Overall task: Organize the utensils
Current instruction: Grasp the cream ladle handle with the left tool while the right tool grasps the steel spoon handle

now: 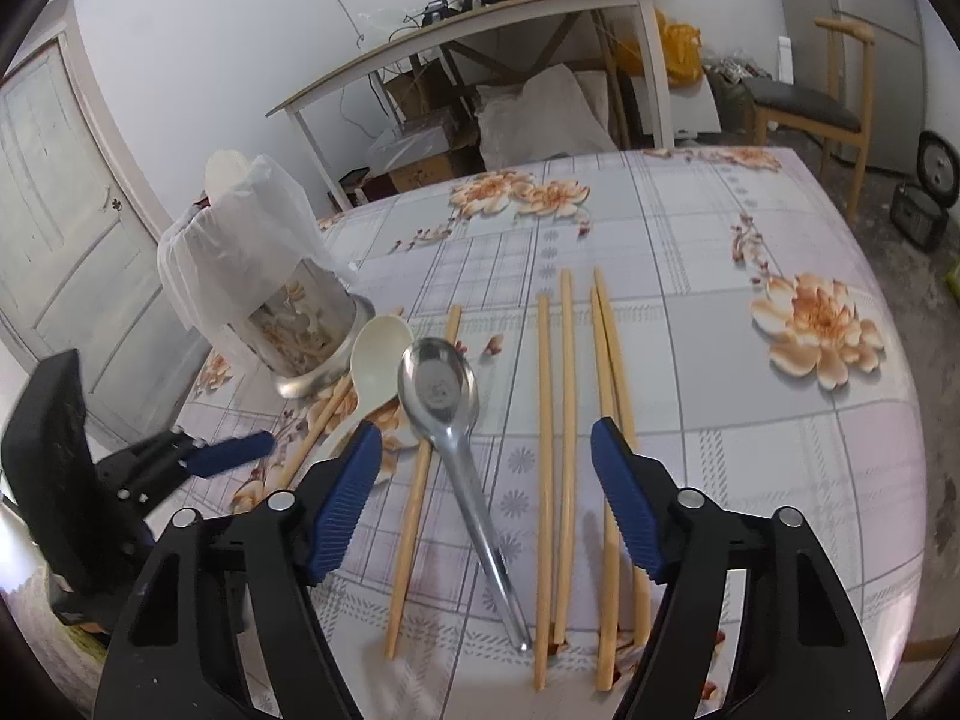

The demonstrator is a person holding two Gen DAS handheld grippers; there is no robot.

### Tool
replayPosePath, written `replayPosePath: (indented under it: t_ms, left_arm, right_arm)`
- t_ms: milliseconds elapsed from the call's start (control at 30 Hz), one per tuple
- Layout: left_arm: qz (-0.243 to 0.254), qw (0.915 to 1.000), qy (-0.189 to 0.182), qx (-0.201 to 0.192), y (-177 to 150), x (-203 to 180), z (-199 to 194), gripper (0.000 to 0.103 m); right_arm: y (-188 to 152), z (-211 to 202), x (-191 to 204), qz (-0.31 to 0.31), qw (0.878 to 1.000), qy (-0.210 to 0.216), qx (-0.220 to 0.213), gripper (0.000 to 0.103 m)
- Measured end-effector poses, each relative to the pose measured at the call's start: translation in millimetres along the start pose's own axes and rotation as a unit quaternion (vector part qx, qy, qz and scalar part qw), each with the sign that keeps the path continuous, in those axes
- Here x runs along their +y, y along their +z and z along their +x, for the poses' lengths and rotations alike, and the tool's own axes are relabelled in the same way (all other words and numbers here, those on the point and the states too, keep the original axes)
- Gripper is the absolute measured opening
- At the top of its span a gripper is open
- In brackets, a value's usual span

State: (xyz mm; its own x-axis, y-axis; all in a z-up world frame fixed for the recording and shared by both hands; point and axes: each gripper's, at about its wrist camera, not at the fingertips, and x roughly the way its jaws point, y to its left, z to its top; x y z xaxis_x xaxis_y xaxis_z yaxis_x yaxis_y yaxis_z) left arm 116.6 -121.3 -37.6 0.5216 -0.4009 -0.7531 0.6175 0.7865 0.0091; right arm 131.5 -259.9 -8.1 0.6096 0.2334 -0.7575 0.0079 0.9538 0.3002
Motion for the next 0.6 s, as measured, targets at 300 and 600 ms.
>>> replayPosePath:
  t_ms: [300, 600]
  left_arm:
    - [-0.009, 0.9982, 0.031, 0.051, -7, -5, 18, 0.017]
    - [-0.043, 0.9968, 0.038, 0.056, -20, 0, 10, 0.011]
  right_arm:
    - [-17, -13, 5, -0.004, 1.0, 0.014, 0.01, 0.053]
    - [-24, 8, 14, -0.014, 0.997, 0.044, 0.066, 0.038]
